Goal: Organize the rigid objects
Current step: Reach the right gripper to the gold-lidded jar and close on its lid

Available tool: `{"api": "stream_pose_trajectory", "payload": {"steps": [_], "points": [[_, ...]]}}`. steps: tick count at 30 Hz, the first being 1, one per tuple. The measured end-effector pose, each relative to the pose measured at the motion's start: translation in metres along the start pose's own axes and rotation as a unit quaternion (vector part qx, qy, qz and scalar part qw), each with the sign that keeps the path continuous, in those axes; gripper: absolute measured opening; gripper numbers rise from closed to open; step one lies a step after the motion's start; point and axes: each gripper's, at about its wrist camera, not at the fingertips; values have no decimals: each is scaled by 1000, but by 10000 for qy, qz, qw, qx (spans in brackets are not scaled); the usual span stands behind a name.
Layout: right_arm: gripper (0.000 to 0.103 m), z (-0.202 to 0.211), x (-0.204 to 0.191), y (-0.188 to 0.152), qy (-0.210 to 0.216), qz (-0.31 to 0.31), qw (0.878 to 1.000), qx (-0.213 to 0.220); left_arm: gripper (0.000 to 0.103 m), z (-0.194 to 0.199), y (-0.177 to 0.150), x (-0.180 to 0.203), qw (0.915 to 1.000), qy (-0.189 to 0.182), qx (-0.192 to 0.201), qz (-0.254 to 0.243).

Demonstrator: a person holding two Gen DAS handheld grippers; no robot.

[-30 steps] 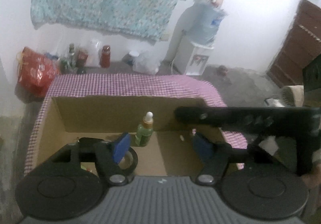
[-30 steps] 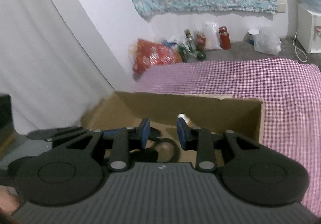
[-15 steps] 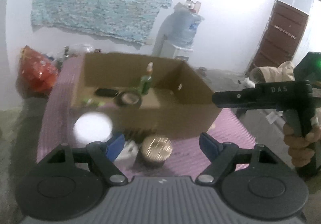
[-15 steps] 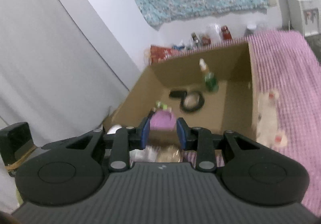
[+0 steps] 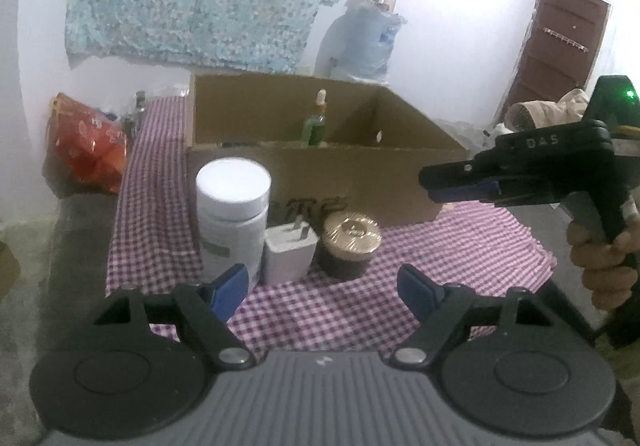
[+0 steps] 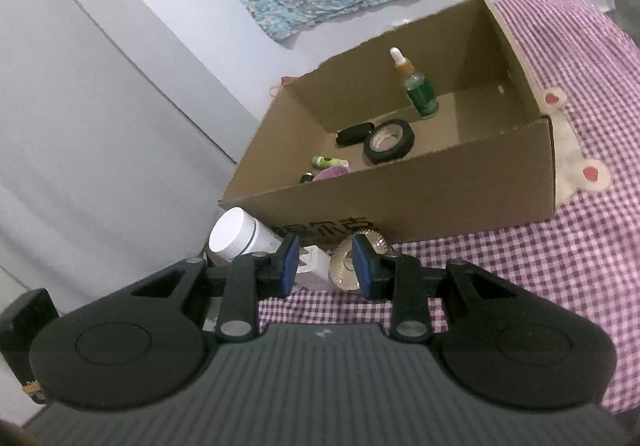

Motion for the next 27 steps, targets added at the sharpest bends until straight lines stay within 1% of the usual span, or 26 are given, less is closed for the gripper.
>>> {"api": "stream_pose_trajectory", "payload": {"steps": [3, 4, 8, 13, 16, 20, 24, 27], "points": [[28, -1, 7, -3, -43, -121, 9999, -8, 82, -3, 0, -3, 9999, -1, -118, -31], [28, -3, 10, 2, -43, -171, 9998, -4, 82, -4, 0, -3, 9998, 15, -161, -65], [29, -1, 21, 0, 97, -399, 9991, 84, 82, -4, 1, 2, 9993, 134, -271, -209], [29, 9, 32, -6, 241, -524, 9980, 273, 82, -5, -2, 15, 9994, 171, -190, -233], [29, 16, 36, -12, 208, -448, 9983, 312, 82, -13, -6, 32, 9992, 188, -158, -308], [29, 22, 40, -21, 168, -296, 9989, 324, 82, -29, -12, 53, 9987, 337, -81, -380], [29, 25, 45, -22, 178, -154, 9992, 324, 81, -46, -18, 71, 9954, 675, -28, -675], [29, 18, 47, -20, 254, -74, 9993, 282, 79, -59, -18, 77, 9941, 746, -25, -787]]}}
Point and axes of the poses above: each gripper's, at about its wrist camera, not at the fingertips, and z roughly against the way its jaws point, x to its right, y to its top, and after that the axes turned 3 degrees about -y, right-handed
